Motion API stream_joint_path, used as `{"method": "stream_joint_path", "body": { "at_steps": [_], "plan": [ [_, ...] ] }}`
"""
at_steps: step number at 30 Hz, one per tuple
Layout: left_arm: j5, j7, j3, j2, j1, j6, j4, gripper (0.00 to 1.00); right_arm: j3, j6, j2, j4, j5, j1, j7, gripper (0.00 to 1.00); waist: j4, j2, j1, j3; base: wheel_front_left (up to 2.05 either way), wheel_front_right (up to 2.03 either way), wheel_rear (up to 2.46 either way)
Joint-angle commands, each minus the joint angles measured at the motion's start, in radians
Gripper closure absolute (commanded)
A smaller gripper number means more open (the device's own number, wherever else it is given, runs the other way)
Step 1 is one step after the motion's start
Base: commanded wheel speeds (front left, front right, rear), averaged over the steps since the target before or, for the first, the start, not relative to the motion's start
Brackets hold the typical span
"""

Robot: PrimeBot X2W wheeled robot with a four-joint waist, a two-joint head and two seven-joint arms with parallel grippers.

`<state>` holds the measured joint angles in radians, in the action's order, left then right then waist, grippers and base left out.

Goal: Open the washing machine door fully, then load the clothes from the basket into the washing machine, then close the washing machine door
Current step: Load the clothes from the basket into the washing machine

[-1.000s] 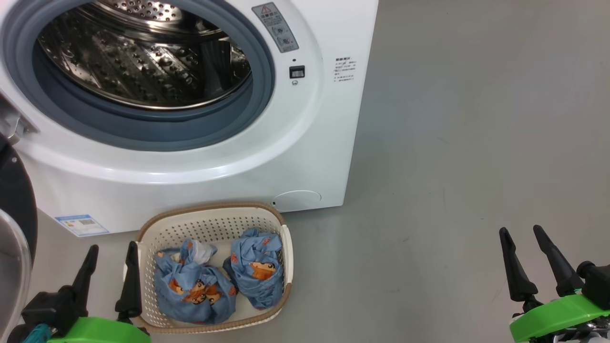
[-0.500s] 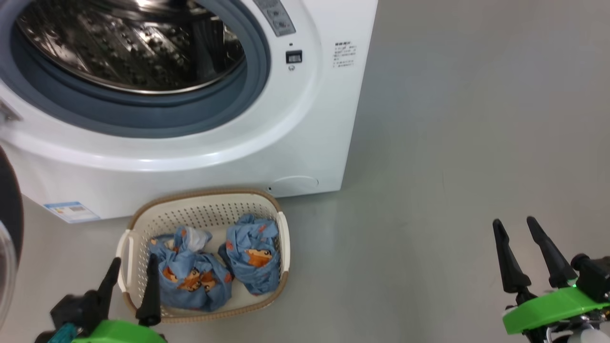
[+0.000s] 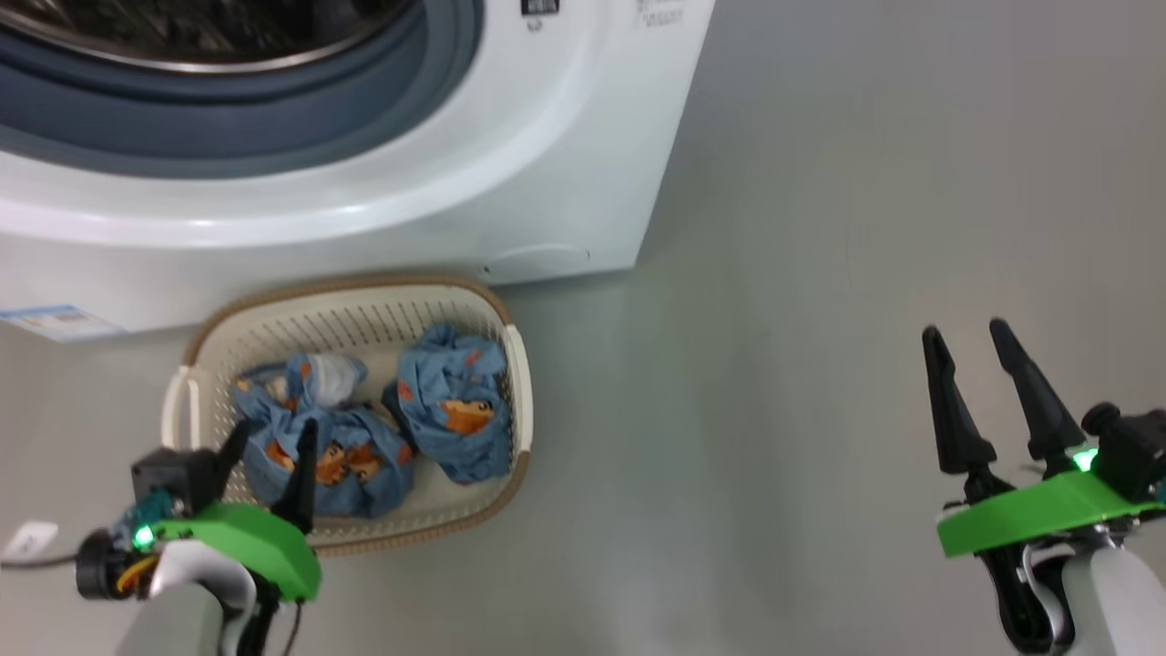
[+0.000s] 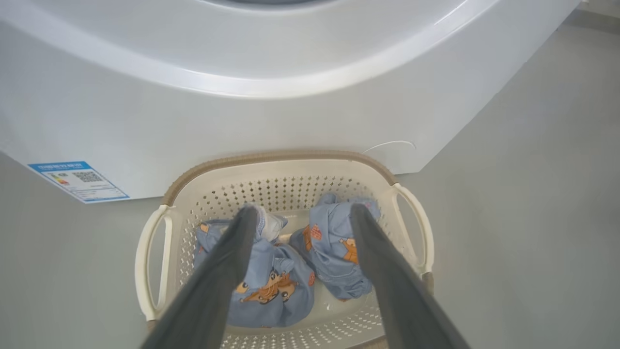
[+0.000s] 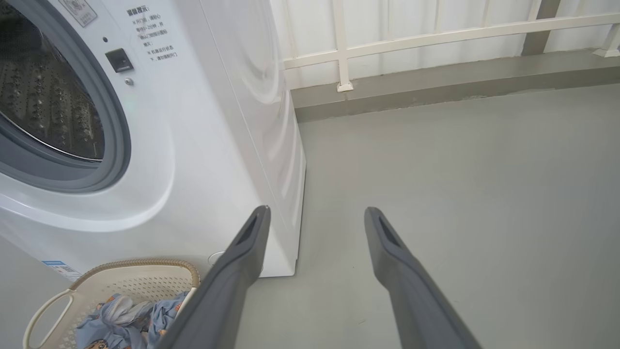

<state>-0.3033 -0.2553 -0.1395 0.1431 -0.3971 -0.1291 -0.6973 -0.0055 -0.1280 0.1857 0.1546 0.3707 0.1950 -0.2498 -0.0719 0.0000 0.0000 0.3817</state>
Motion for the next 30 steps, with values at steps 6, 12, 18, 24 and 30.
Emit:
{"method": "stream_joint_path", "body": {
  "at_steps": [6, 12, 18, 24, 30],
  "plan": [
    [0.032, -0.006, 0.009, 0.062, -0.166, -0.002, -0.223, 0.0, 0.03, -0.003, -0.011, -0.035, -0.003, 0.06, -0.012, 0.0, -0.041, 0.0, 0.0, 0.155, 0.0, 0.0, 0.0],
    [0.038, -0.006, -0.011, 0.082, -0.269, -0.002, -0.353, 0.0, 0.034, -0.003, -0.021, -0.044, -0.002, 0.088, -0.012, 0.0, -0.058, 0.0, 0.0, 0.212, 0.0, 0.0, 0.0],
    [0.037, -0.004, -0.042, 0.101, -0.376, -0.002, -0.489, 0.0, 0.04, -0.003, -0.035, -0.055, -0.002, 0.113, -0.012, 0.0, -0.073, 0.0, 0.0, 0.28, 0.0, 0.0, 0.0],
    [0.034, 0.028, -0.07, 0.127, -0.456, -0.002, -0.554, 0.0, 0.047, -0.003, -0.047, -0.065, -0.001, 0.141, -0.012, 0.0, -0.09, 0.0, 0.0, 0.339, 0.0, 0.0, 0.0],
    [0.035, 0.064, -0.088, 0.151, -0.508, -0.001, -0.577, 0.0, 0.054, -0.003, -0.054, -0.073, -0.001, 0.156, -0.012, 0.0, -0.106, 0.0, 0.0, 0.38, 0.0, 0.0, 0.0]
  ]
}}
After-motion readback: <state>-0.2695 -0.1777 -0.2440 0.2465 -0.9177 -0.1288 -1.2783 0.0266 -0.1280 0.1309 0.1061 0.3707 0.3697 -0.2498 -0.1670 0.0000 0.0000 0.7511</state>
